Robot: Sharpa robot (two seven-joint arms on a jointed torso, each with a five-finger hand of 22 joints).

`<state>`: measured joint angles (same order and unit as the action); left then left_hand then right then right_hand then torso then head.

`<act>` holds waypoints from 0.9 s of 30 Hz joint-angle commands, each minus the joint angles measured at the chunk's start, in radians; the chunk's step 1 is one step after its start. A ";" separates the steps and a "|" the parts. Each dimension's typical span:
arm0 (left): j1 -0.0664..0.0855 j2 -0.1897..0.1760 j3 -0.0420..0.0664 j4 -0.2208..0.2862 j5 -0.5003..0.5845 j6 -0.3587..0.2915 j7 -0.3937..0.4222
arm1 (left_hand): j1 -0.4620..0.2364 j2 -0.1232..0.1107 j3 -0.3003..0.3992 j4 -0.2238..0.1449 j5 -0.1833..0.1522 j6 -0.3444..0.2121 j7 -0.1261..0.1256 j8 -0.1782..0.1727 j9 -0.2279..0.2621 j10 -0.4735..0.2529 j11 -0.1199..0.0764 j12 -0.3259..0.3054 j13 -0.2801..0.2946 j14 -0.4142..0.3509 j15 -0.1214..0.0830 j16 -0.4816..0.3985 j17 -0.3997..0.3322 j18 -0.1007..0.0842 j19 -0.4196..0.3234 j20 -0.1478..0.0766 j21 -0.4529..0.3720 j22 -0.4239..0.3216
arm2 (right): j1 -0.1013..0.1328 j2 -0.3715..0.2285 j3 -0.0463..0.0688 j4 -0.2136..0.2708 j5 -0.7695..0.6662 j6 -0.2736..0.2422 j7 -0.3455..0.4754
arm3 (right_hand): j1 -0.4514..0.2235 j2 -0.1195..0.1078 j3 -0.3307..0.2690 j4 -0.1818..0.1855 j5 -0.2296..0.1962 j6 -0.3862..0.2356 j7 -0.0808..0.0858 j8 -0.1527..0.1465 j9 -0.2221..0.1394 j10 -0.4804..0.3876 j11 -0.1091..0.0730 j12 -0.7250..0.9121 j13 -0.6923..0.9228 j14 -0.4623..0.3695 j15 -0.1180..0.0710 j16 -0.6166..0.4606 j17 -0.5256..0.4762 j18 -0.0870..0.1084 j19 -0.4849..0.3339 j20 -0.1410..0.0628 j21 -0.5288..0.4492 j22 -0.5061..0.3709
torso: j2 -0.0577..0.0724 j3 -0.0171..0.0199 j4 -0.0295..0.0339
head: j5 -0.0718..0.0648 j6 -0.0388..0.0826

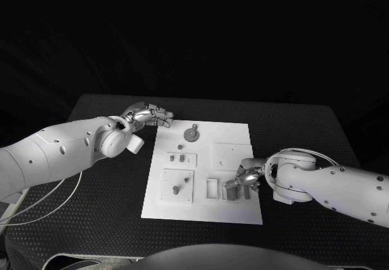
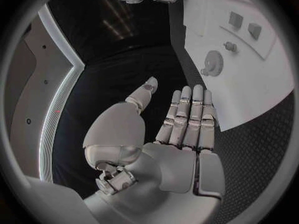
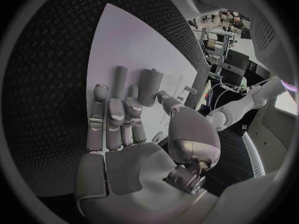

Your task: Assemble the parts on the task board

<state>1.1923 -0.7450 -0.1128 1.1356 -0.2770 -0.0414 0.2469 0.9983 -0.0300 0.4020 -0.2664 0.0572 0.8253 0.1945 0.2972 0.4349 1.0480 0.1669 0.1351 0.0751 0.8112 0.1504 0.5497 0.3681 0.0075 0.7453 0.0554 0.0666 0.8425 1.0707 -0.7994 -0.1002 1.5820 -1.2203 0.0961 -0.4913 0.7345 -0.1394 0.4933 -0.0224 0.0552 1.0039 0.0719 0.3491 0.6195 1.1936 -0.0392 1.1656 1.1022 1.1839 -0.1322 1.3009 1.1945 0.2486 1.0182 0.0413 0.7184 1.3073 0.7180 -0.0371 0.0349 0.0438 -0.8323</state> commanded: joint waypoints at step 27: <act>0.001 -0.002 0.000 0.000 0.007 0.014 0.007 | -0.012 0.003 0.008 0.001 -0.001 -0.007 0.001 0.003 -0.002 -0.001 0.000 0.001 0.000 -0.004 0.007 -0.008 0.003 -0.007 -0.008 0.004 0.002 -0.001 | 0.001 -0.007 0.009 0.014 0.100 -0.126 0.050 | 0.065 0.167 0.010 -0.270 -0.002 0.040 0.000 -0.024 0.016 0.016 0.000 -0.003 -0.035 -0.018 -0.004 0.052 -0.085 0.013 -0.010 0.008 0.026 0.019 | -0.001 -0.0008 0.0024 | 0.008 -0.008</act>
<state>1.1923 -0.7474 -0.1129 1.1345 -0.2768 -0.0409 0.2466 0.9946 -0.0263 0.4020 -0.2664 0.0572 0.8253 0.1945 0.2972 0.4341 1.0480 0.1669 0.1351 0.0750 0.8075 0.1541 0.5459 0.3698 0.0075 0.7417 0.0589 0.0666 0.8426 1.0682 -0.8054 -0.0920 1.5898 -1.1677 0.0113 -0.4664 0.7656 -0.0012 0.4984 -0.2960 0.0502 1.0364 0.0721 0.3157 0.6248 1.2023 -0.0376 1.1656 1.0678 1.1644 -0.1258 1.3474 1.1098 0.2484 1.0057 0.0538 0.7376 1.3073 0.7169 -0.0380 0.0380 0.0497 -0.8398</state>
